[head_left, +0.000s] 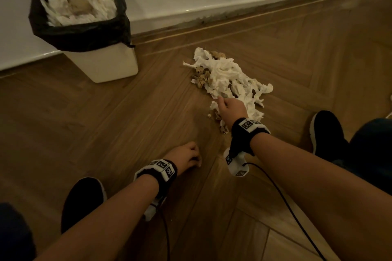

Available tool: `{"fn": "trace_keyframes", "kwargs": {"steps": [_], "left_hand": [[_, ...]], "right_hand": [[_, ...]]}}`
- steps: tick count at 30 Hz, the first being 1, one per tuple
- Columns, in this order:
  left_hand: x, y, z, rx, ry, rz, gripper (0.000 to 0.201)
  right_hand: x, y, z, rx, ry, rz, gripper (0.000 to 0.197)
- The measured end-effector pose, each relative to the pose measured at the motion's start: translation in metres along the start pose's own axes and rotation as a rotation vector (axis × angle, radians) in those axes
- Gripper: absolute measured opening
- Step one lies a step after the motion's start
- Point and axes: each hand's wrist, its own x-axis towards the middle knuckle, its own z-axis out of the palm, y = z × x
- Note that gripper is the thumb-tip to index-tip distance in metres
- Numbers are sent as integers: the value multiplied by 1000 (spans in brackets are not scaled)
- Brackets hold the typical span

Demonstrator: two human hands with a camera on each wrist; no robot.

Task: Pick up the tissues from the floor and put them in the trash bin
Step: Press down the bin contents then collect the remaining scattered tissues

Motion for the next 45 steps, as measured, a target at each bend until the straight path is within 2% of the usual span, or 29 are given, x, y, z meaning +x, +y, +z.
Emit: {"fn": "trace_keyframes", "kwargs": {"steps": [3,5,7,10,12,14,19,25,29,33,36,38,40,42,44,45], "left_hand": [[1,-4,-14,-174,41,-94,9],[0,-8,-24,-340,130,-192,4],[-2,-13,-38,-419,256,-245,12],[-9,-20,-66,-519,462,-231,18],[-14,-25,-89,-589,592,-194,13],[-23,-28,-116,-577,702,-176,9],[-47,-37,-189,-469,946,-121,13],[-83,-41,-264,-407,1254,-65,19],[-103,-52,-312,-286,1404,-134,18],[-114,-71,-349,-216,1436,-273,6],[-116,-88,-362,-166,1433,-374,8],[-116,-98,-365,-130,1393,-433,4],[-114,-106,-362,-65,1338,-486,6],[-111,-113,-358,-21,1280,-504,13],[-109,-116,-352,25,1225,-520,17],[-109,-117,-350,48,1200,-530,19]], "right_hand": [[5,-1,-4,7,14,-10,57],[9,-4,-7,8,25,-12,57],[13,-11,-9,6,32,-22,57],[21,-30,-12,39,50,-40,57],[29,-48,-15,76,64,-56,56],[38,-71,-20,110,81,-76,55],[64,-146,-34,222,139,-202,54],[88,-246,-33,413,100,-317,52],[102,-318,-25,567,64,-338,50],[111,-380,-19,588,-4,-380,46],[127,-406,-10,629,-45,-330,37],[138,-414,-2,692,-115,-237,26],[148,-414,12,703,-169,-180,30],[148,-411,26,737,-228,-221,24],[148,-405,38,617,-174,-207,20],[148,-399,43,480,-157,-229,28]]}}
